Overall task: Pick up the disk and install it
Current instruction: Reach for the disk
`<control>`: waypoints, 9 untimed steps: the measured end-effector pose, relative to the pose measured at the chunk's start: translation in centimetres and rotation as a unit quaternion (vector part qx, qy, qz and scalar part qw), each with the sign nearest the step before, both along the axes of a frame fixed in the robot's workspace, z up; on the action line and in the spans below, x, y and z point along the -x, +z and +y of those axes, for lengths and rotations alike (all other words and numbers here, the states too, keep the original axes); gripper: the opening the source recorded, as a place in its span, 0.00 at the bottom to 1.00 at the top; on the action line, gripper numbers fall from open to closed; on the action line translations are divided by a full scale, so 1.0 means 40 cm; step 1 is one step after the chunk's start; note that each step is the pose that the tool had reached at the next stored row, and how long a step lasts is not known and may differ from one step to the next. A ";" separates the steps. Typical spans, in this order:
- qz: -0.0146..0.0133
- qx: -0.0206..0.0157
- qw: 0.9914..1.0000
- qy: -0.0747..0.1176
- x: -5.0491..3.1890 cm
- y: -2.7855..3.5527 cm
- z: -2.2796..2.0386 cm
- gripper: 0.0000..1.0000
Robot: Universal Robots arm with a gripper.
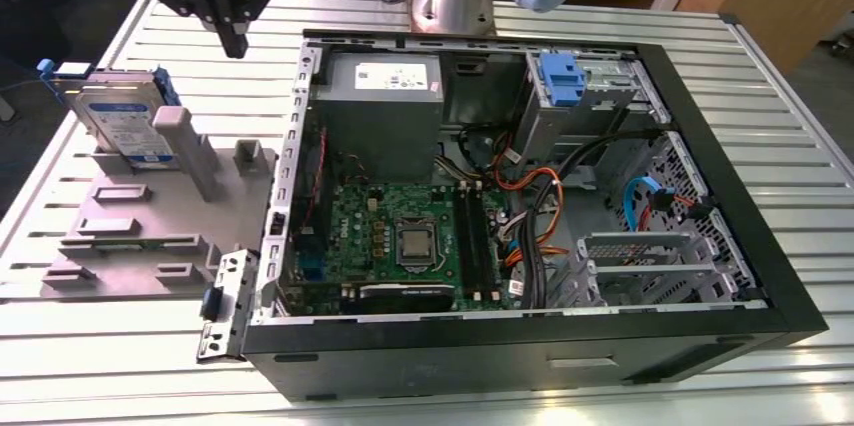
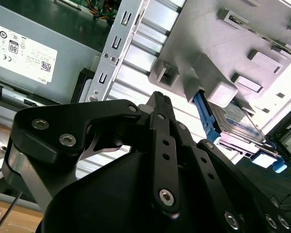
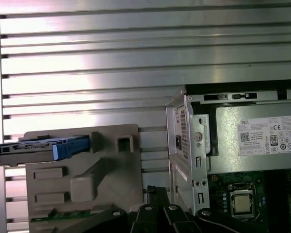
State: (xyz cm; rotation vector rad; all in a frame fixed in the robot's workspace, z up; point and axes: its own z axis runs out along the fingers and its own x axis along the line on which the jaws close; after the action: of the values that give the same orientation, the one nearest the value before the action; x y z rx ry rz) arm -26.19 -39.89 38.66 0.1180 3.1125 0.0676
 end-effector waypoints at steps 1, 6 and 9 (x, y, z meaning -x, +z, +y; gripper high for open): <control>0.000 0.000 1.000 0.000 0.001 0.000 0.000 0.11; 0.000 0.000 1.000 0.000 0.011 0.000 0.000 0.11; 0.000 0.000 1.000 0.000 0.019 0.000 0.000 0.11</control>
State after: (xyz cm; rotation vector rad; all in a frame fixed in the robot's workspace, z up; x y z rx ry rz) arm -26.93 -39.89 38.65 0.1180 3.1125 0.0677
